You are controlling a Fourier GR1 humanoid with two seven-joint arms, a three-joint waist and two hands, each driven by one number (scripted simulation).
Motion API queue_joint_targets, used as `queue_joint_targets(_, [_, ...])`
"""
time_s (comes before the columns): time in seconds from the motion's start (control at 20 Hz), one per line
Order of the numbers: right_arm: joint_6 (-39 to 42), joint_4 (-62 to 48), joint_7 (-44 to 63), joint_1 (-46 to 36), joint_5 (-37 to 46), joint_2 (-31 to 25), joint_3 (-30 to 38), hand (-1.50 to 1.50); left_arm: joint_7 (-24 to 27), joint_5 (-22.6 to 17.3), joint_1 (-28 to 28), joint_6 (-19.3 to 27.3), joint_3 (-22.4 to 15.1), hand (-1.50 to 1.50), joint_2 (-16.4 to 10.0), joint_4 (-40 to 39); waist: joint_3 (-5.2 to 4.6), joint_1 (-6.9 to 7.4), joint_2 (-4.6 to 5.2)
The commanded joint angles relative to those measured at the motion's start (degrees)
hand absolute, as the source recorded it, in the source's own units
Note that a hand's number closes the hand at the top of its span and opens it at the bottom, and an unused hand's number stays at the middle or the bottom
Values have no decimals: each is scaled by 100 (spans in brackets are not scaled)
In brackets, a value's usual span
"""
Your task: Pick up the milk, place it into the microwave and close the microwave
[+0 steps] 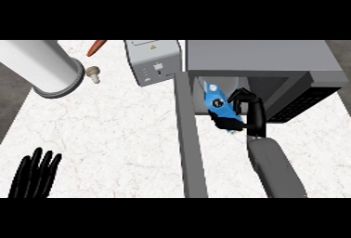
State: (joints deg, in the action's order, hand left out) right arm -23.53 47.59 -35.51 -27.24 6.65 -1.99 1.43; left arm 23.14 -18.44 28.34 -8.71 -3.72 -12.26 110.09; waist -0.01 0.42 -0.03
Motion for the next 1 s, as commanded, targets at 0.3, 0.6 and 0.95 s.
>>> queue_joint_targets(0.3, [-912,-2072,573,-1827,761,-485,227,150,-54,-74,-374,-191,202,-150,-1,-418,4,147,64])
queue_joint_targets(0.6, [-1196,-3221,207,-2453,758,-692,573,150,-215,-192,-301,-400,217,-150,-130,-121,14,302,121])
queue_joint_targets(0.95, [-2075,-3766,558,-2872,1050,-993,550,150,-287,551,-590,60,17,-150,-12,-258,19,407,182])
